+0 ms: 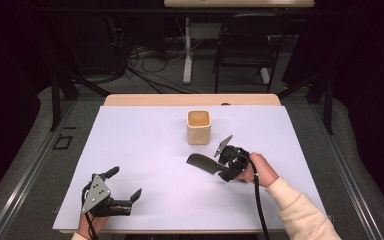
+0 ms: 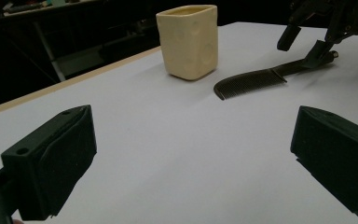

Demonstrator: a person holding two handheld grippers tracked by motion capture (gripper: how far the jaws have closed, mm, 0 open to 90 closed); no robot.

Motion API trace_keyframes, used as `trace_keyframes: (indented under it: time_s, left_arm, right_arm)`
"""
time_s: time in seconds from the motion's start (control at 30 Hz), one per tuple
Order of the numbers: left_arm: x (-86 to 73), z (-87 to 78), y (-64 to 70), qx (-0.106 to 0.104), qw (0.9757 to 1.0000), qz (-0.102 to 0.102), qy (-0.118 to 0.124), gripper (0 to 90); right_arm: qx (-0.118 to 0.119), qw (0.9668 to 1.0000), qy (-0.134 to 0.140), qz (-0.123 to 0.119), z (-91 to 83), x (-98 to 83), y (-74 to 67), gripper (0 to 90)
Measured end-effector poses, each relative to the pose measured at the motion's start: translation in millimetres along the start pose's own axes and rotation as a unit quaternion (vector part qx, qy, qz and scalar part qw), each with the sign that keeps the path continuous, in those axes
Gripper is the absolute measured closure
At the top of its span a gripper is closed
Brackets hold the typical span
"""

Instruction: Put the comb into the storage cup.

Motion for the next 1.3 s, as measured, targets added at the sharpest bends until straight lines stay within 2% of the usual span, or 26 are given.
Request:
trace_keyframes:
  time_s: [0.17, 0.43, 0.57, 0.63, 0.67, 0.93, 1.1, 1.17, 1.23, 1.3]
  left_arm:
    - [-0.1, 0.1, 0.0, -0.001, 1.0000, 0.000, -0.001, 0.1]
    - [-0.1, 0.2, -0.1, -0.001, 1.0000, 0.002, -0.002, 0.1]
    - [-0.1, 0.1, 0.0, -0.001, 1.0000, 0.001, -0.002, 0.1]
    - [-0.2, 0.1, 0.0, -0.001, 1.0000, 0.001, -0.001, 0.1]
    - [-0.1, 0.1, 0.0, -0.001, 1.0000, 0.001, -0.001, 0.1]
    - [-0.2, 0.2, -0.2, -0.002, 1.0000, 0.001, -0.002, 0.1]
    - [-0.2, 0.2, -0.2, -0.002, 1.0000, 0.002, -0.002, 0.1]
    - [-0.2, 0.2, -0.3, -0.002, 1.0000, 0.002, -0.002, 0.1]
    - [-0.2, 0.2, -0.3, -0.002, 1.0000, 0.002, -0.002, 0.1]
    - [-0.2, 0.2, -0.3, -0.001, 1.0000, 0.002, -0.002, 0.1]
  right_arm:
    - [0.004, 0.9998, -0.017, -0.012, 1.9, 4.0, 1.0, 51.0]
    - [0.010, 0.9984, -0.049, -0.028, 7.4, 9.9, 4.3, 61.9]
    - [0.016, 0.9976, -0.060, -0.033, 11.5, 11.7, 5.5, 63.0]
    - [0.020, 0.9964, -0.074, -0.036, 12.3, 13.0, 6.1, 63.3]
    - [0.018, 0.9967, -0.069, -0.039, 14.4, 13.1, 6.3, 63.4]
    - [0.020, 0.9944, -0.095, -0.042, 19.5, 17.2, 7.4, 65.6]
    - [0.023, 0.9937, -0.100, -0.043, 23.6, 18.2, 7.8, 66.5]
    - [0.022, 0.9929, -0.105, -0.052, 24.6, 19.0, 9.2, 67.5]
    - [0.028, 0.9923, -0.113, -0.044, 24.8, 19.7, 8.4, 68.3]
    - [0.027, 0.9930, -0.105, -0.046, 26.5, 19.7, 8.8, 69.6]
Point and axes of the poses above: each handheld gripper's, and its own axes: z roughly forward along the jaws, x roughly out of its top, y roughly to its right, the point moved 1 cm from there along z, roughly forward along the jaws, and after that the axes turned 12 degrees about -z, right-handed, at the moved point
